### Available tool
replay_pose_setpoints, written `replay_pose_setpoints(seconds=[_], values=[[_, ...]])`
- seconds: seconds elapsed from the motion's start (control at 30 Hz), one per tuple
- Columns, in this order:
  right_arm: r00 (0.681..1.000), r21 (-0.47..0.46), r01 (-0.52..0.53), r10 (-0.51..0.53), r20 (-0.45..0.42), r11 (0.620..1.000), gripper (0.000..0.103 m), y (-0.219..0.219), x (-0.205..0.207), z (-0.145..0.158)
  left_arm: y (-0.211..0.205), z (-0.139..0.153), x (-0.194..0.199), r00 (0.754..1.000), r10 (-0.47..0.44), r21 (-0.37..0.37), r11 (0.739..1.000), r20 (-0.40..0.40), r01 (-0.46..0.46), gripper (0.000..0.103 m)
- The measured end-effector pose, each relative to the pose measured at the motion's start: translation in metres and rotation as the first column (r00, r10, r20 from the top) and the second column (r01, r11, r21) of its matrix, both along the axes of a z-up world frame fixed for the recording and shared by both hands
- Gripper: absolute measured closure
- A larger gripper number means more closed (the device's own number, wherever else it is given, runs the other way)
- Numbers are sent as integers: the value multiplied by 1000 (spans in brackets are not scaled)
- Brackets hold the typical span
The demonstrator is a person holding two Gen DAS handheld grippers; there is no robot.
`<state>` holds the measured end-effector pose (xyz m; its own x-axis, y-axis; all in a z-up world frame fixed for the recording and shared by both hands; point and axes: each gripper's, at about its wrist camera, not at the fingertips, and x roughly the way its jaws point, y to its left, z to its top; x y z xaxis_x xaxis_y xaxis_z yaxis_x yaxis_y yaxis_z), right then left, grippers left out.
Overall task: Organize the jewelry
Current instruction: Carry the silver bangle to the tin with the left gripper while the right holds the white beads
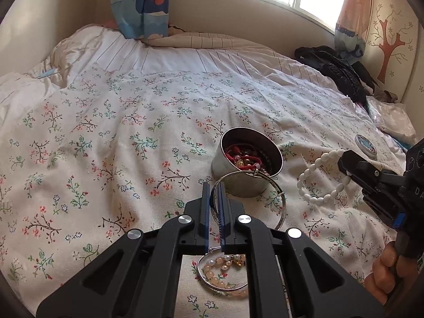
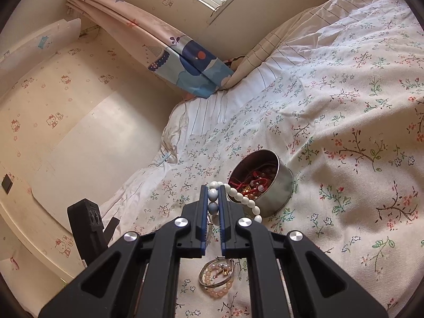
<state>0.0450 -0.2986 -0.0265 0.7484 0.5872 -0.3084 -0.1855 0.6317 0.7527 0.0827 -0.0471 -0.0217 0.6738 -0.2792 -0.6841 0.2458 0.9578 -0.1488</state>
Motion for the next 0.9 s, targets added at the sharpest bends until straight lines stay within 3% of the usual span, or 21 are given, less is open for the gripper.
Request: replay_pose_setpoints(seconds=[0.9], values=[[993,122,-10,-4,114,993,94,-14,-9,13,-9,20,-2,998,-13,-25,1000,65,15,98]])
